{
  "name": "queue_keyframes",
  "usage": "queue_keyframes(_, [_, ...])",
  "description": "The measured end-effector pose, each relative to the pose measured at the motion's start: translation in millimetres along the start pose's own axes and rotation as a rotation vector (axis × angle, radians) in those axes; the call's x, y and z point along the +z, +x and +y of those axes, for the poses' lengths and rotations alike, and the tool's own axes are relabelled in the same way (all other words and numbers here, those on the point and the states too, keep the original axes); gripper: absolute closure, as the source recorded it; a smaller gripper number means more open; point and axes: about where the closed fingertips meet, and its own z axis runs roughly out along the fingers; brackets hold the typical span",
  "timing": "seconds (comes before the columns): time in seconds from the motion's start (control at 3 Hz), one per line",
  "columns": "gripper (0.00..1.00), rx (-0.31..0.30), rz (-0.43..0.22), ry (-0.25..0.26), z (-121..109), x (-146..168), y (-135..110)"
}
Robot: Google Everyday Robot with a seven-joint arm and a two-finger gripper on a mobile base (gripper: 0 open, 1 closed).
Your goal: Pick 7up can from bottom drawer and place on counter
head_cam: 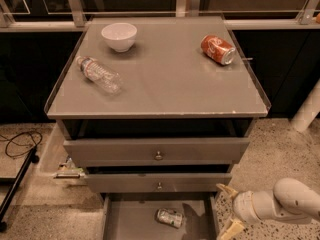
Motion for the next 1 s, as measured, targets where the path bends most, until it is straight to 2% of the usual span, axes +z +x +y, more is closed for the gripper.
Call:
queue_keyframes(0.33, [0.0, -0.038, -0.101, 0.07, -8, -5, -9])
queue_keyframes(0.67, [0.0, -0.038, -0.101, 0.07, -8, -5, -9])
queue_keyframes(1.0, [0.0, -0.031, -0.074, 0.073, -7, 16, 0])
